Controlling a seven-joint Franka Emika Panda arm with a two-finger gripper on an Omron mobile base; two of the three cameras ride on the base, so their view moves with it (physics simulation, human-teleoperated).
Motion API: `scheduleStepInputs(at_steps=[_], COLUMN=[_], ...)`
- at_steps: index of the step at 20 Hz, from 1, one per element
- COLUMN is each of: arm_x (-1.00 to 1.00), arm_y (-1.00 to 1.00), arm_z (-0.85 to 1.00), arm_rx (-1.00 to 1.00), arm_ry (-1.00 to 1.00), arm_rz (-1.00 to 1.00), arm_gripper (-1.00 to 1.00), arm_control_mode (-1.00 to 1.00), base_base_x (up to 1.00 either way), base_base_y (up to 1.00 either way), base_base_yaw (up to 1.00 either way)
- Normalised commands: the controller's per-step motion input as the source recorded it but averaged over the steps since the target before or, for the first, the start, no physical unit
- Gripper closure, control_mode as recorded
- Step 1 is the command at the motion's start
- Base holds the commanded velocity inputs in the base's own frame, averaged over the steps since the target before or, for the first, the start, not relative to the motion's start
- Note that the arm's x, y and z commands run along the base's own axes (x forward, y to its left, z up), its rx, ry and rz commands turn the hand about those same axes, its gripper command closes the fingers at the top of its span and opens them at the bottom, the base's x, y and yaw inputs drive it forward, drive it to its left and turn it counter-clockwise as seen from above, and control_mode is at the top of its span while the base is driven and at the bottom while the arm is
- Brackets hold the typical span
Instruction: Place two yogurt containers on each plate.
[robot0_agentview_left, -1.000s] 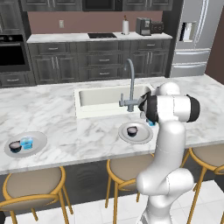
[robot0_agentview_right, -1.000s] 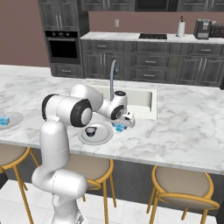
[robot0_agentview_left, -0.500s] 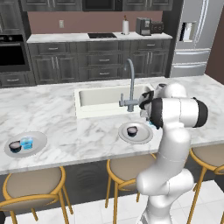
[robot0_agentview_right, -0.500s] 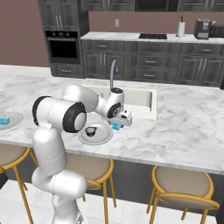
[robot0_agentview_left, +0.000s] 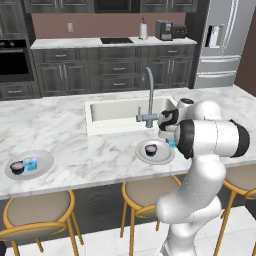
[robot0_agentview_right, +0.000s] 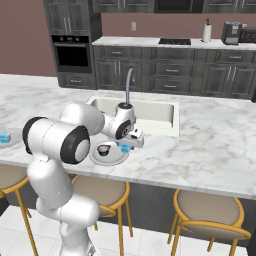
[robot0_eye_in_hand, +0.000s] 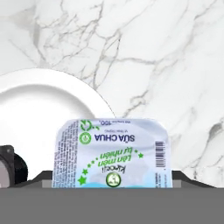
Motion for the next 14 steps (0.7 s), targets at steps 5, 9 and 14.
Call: scheduleStepInputs(at_steps=[5, 9, 14], arm_x=[-0.20, -0.02, 0.00], arm_y=[0.12, 0.17, 0.23], arm_z=[0.00, 0.00, -0.09], arm_rx=[0.00, 0.00, 0.00], arm_ry=[0.00, 0.00, 0.01], arm_rz=[0.00, 0.00, 0.00], arm_gripper=[1.00, 1.00, 1.00], arm_control_mode=[-1.00, -1.00, -1.00], base_base_x=[0.00, 0.00, 0.00], base_base_y=[0.00, 0.00, 0.00], base_base_yaw=[0.00, 0.00, 0.00])
